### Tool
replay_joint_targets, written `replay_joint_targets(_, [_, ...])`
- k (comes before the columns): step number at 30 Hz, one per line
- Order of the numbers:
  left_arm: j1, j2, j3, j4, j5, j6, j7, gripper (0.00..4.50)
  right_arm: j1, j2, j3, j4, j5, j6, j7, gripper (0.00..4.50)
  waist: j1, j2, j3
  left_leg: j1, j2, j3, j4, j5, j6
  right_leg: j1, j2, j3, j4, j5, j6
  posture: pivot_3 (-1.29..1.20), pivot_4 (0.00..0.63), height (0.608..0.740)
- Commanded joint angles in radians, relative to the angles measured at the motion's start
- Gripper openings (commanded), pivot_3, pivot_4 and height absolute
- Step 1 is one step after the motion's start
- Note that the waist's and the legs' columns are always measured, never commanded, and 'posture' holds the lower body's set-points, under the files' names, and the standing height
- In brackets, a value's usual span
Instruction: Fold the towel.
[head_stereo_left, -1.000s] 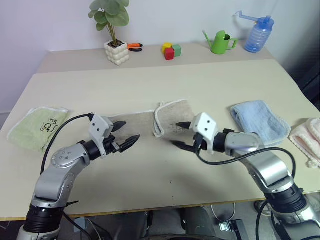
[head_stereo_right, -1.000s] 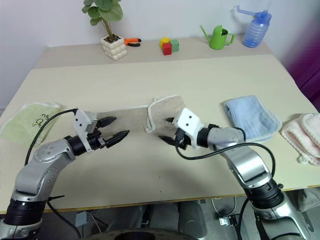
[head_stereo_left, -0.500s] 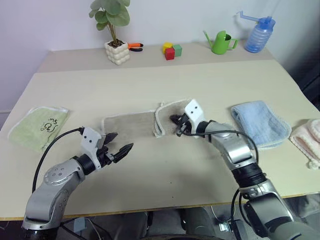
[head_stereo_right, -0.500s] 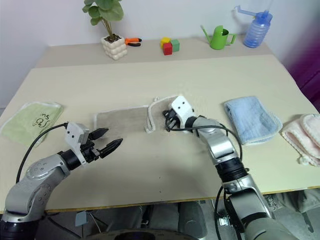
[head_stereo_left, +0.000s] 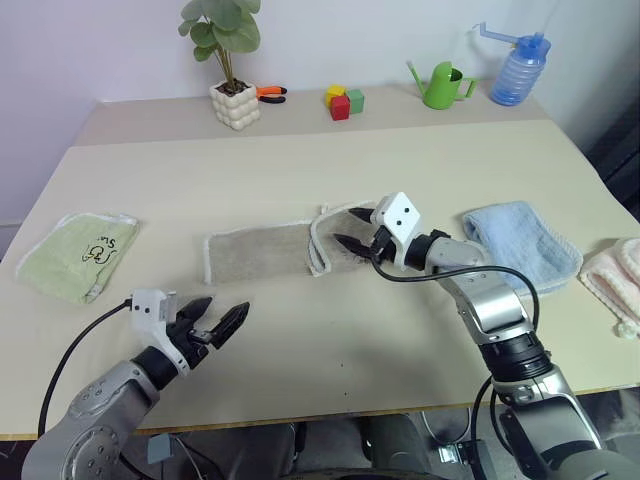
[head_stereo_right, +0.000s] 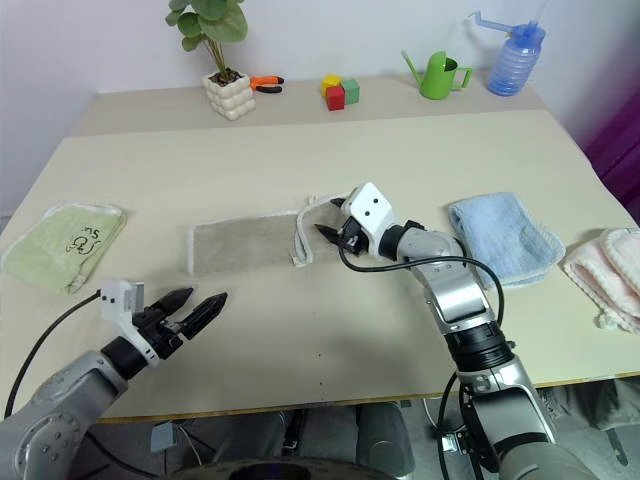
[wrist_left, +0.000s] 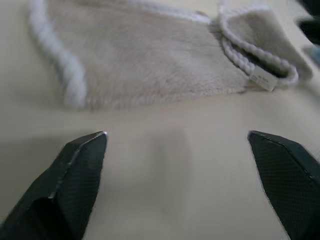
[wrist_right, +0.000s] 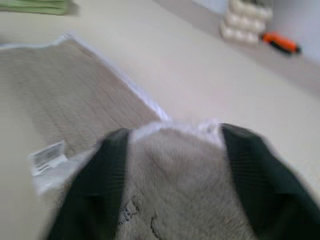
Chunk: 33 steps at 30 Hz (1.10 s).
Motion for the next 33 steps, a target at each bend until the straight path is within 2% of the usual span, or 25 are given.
replay_joint_targets(1, [-0.036, -0.051, 0.066, -0.001, -0.155, 0.055, 0.141, 4.5, -0.015, -0.001, 0.003, -0.065, -0.006, -0.045, 0.017, 4.26, 0.0, 0.0, 0.0, 0.0, 0.0, 0.0, 0.0, 0.0, 0.0, 0.0, 0.0, 0.0, 0.0, 0.0, 0.0, 0.0, 0.15, 0.731])
replay_joint_targets(4, [-0.095, -0.092, 0.103, 0.04, -0.303, 0.085, 0.265, 4.5, -0.014, 0.005, 0.003, -0.069, -0.007, -0.057, 0.019, 4.26, 0.004, -0.001, 0.0, 0.0, 0.0, 0.0, 0.001, 0.0, 0.0, 0.0, 0.0, 0.0, 0.0, 0.0, 0.0, 0.0, 0.15, 0.731])
replay_joint_targets(9, [-0.22, -0.129, 0.129, 0.15, -0.453, 0.086, 0.498, 4.5, -0.016, 0.017, 0.012, -0.067, -0.021, -0.081, 0.007, 4.26, 0.004, -0.001, 0.0, 0.0, 0.0, 0.0, 0.001, 0.003, -0.004, 0.001, 0.0, 0.0, 0.0, 0.0, 0.0, 0.0, 0.15, 0.731])
replay_joint_targets(15, [-0.323, -0.127, 0.08, 0.271, -0.475, 0.102, 0.61, 4.5, -0.024, 0.042, 0.013, -0.078, -0.026, -0.086, -0.006, 4.26, 0.01, -0.001, -0.001, 0.001, 0.0, 0.0, 0.001, 0.003, -0.005, 0.001, 0.0, 0.0, 0.0, 0.0, 0.0, 0.0, 0.15, 0.731])
replay_joint_targets(18, [-0.359, -0.132, 0.059, 0.301, -0.473, 0.094, 0.611, 3.65, -0.015, 0.049, 0.014, -0.1, -0.03, -0.079, -0.013, 4.3, 0.023, -0.001, -0.001, 0.001, -0.001, 0.0, 0.001, 0.003, -0.005, 0.001, 0.0, 0.0, 0.0, 0.0, 0.0, 0.0, 0.15, 0.731])
replay_joint_targets(22, [-0.364, -0.124, 0.056, 0.308, -0.487, 0.094, 0.606, 1.74, 0.0, 0.05, 0.015, -0.123, -0.035, -0.071, -0.019, 4.3, 0.024, -0.001, -0.001, 0.001, -0.001, 0.0, 0.001, 0.003, -0.006, 0.001, 0.0, 0.0, 0.0, 0.0, 0.0, 0.0, 0.15, 0.731])
replay_joint_targets(25, [-0.376, -0.116, 0.069, 0.319, -0.489, 0.072, 0.585, 0.1, 0.018, 0.048, 0.017, -0.147, -0.038, -0.061, -0.026, 4.3, 0.022, -0.001, -0.001, 0.001, -0.001, -0.001, 0.001, 0.003, -0.006, 0.001, 0.0, 0.0, 0.0, 0.0, 0.0, 0.0, 0.15, 0.731])
replay_joint_targets(28, [-0.387, -0.099, 0.112, 0.291, -0.466, -0.001, 0.521, 0.04, 0.028, 0.045, 0.018, -0.165, -0.04, -0.049, -0.025, 4.3, 0.021, -0.001, -0.001, 0.001, -0.001, -0.001, 0.001, 0.003, -0.006, 0.001, 0.0, 0.0, 0.0, 0.0, 0.0, 0.0, 0.15, 0.731])
replay_joint_targets(33, [-0.392, -0.008, 0.21, 0.278, -0.429, -0.107, 0.42, 0.04, 0.037, 0.032, 0.011, -0.183, -0.036, -0.033, -0.019, 4.3, 0.019, -0.002, -0.001, 0.0, 0.0, 0.0, 0.0, 0.004, -0.007, 0.0, 0.001, 0.0, 0.0, 0.0, 0.0, 0.0, 0.15, 0.731])
